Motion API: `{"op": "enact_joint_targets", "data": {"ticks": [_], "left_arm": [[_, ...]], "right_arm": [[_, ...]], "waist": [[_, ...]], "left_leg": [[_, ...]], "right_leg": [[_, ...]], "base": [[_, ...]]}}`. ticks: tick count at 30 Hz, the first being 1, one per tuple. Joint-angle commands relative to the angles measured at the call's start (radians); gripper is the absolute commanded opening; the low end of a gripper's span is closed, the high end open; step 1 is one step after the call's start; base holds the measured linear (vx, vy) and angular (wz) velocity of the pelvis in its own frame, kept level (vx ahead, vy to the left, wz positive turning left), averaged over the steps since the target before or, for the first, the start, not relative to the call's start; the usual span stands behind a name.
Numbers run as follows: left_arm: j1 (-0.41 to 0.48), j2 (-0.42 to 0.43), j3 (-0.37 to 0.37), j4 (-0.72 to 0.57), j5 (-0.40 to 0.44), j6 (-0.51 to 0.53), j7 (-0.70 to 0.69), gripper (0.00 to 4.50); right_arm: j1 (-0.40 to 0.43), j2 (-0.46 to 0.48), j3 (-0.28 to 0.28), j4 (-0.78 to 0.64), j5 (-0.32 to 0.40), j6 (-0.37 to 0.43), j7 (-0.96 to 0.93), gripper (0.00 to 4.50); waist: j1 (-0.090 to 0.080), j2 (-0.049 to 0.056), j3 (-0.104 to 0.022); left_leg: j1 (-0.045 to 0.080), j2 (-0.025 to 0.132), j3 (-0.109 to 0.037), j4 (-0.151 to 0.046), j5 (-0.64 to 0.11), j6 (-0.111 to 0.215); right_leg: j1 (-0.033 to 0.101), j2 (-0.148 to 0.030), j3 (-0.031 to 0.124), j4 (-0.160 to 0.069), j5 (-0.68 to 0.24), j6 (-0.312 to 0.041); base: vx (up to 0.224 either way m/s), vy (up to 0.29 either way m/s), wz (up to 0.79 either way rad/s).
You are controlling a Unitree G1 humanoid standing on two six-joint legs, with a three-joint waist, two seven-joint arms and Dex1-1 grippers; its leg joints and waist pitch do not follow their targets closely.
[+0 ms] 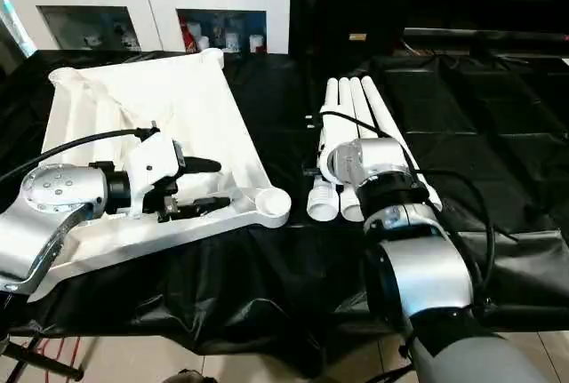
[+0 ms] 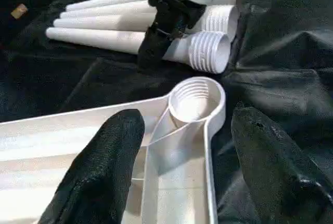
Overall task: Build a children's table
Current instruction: Pick table leg
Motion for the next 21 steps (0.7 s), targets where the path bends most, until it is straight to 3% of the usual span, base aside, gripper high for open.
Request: {"op": "enact_joint_targets", "data": {"ticks": [1, 12, 18, 19, 21], "left_arm": [[-0.004, 0.014, -0.014, -0.029, -0.014, 0.022, -0.017, 3.13], [-0.007, 0.014, -0.022, -0.046, -0.018, 0.057, -0.029, 3.13], [-0.018, 0.002, -0.017, -0.028, 0.004, 0.022, 0.006, 3.13], [-0.028, -0.01, -0.009, -0.008, 0.006, 0.007, 0.022, 3.13], [-0.045, -0.038, 0.009, 0.027, 0.009, -0.015, 0.06, 3.39]], "right_arm": [[-0.024, 0.001, 0.001, 0.037, -0.017, -0.012, -0.002, 4.13], [-0.039, 0.001, -0.012, 0.131, -0.023, -0.059, 0.008, 3.13], [-0.048, -0.001, -0.053, 0.155, -0.006, -0.079, -0.004, 2.76], [-0.052, -0.005, -0.072, 0.163, 0.007, -0.085, -0.011, 2.54], [-0.056, -0.01, -0.1, 0.166, 0.028, -0.092, -0.021, 2.4]], "waist": [[-0.002, -0.003, -0.074], [-0.002, -0.006, -0.073], [-0.002, -0.004, -0.074], [-0.001, -0.001, -0.074], [0.0, 0.003, -0.075]], "left_leg": [[0.021, 0.057, -0.012, -0.068, -0.073, -0.028], [0.021, 0.058, -0.011, -0.069, -0.08, -0.026], [0.02, 0.058, -0.012, -0.068, -0.078, -0.026], [0.02, 0.058, -0.012, -0.068, -0.078, -0.026], [0.023, 0.058, -0.012, -0.067, -0.092, -0.031]], "right_leg": [[0.041, -0.079, 0.047, -0.059, 0.023, -0.274], [0.041, -0.079, 0.047, -0.06, 0.004, -0.271], [0.042, -0.078, 0.046, -0.059, 0.023, -0.273], [0.042, -0.078, 0.046, -0.059, 0.026, -0.273], [0.041, -0.078, 0.046, -0.06, 0.028, -0.276]], "base": [[0.0, 0.0, 0.0], [0.0, 0.0, 0.0], [0.0, 0.0, 0.0], [0.0, 0.0, 0.0], [0.0, 0.0, 0.0]]}}
